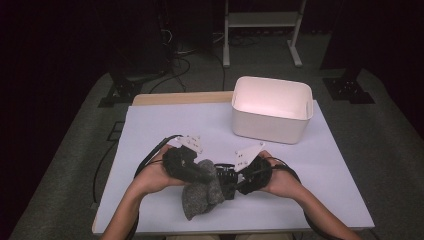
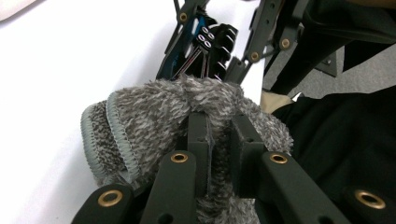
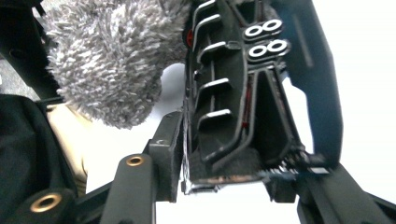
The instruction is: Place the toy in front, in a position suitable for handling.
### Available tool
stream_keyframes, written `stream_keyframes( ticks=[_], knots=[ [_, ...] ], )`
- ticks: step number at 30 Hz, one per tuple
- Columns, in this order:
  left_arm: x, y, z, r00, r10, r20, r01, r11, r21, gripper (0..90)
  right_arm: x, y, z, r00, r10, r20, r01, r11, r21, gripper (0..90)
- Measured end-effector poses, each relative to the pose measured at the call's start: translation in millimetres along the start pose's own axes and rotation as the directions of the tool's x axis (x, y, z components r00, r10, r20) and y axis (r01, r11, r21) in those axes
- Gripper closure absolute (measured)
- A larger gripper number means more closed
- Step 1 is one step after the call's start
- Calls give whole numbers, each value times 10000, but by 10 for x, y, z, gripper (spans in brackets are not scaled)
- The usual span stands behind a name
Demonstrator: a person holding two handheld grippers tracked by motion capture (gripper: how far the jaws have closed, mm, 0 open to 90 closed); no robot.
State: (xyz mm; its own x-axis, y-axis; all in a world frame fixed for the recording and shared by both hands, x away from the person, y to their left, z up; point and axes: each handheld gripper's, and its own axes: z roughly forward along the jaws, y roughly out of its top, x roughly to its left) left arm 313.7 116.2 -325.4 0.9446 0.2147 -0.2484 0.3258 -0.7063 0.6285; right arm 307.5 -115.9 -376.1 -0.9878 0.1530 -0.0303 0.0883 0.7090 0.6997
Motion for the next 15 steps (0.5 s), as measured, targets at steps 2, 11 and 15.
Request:
stream_keyframes(
  ticks=[2,11,15],
  knots=[
    [-10,6,9,9999,20,110,-20,10000,-12,809,-4,7,-23,9999,-89,-102,91,9998,198,532],
    [-45,25,-26,9996,161,237,-157,9998,-150,802,-20,-18,-99,9992,-145,-385,146,9999,26,585],
    [-65,90,-110,9986,348,407,-329,9983,-475,802,32,-13,-103,9988,-434,-210,434,9991,6,586]
  ],
)
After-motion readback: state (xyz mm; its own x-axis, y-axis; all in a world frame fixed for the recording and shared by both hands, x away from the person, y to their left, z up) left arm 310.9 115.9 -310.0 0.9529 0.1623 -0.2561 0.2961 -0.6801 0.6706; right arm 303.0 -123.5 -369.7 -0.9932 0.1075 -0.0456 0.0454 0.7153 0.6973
